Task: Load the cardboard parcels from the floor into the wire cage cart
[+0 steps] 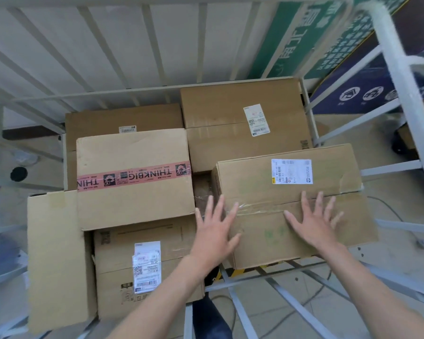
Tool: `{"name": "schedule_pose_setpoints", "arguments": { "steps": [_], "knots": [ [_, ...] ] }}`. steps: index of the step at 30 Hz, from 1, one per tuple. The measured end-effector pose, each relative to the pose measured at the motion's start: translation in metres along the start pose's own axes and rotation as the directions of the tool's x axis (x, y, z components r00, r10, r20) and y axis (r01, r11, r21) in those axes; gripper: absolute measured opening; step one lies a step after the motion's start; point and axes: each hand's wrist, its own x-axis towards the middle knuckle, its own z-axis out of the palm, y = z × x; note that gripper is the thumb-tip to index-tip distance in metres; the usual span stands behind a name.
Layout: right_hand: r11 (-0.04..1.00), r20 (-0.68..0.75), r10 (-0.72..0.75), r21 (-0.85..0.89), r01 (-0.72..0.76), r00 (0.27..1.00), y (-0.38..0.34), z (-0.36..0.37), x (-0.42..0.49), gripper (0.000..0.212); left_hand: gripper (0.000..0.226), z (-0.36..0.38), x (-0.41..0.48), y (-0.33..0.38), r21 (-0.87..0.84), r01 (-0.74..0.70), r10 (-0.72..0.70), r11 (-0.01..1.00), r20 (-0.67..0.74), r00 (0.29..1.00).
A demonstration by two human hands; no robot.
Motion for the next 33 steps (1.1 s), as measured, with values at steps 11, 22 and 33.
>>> {"name": "schedule_pose_setpoints", "arguments": {
  "steps": [11, 22, 33],
  "knots": [
    [0.998, -0.061, -0.064, 0.011, 0.065, 0.996, -0.036, 0.045, -0.009, 0.094, 0.075, 0.016, 0.050, 0.014, 0.184, -0.040, 0.054, 0.982, -0.073, 0.996],
    [0.998, -0.024, -0.040, 0.043, 0.041, 0.999, -0.065, 0.050, -0.019, 0.098, 0.071, 0.013, 0.035, -0.003, 0.243, -0.053, 0.023, 0.969, 0.125, 0.992],
    [0.962, -0.060, -0.252, 0.091, 0.257, 0.966, -0.111, -0.020, -0.100, 0.075, 0.062, -0.080, -0.082, -0.030, 0.197, 0.180, -0.195, 0.964, 0.059, 0.979]
  ]
}}
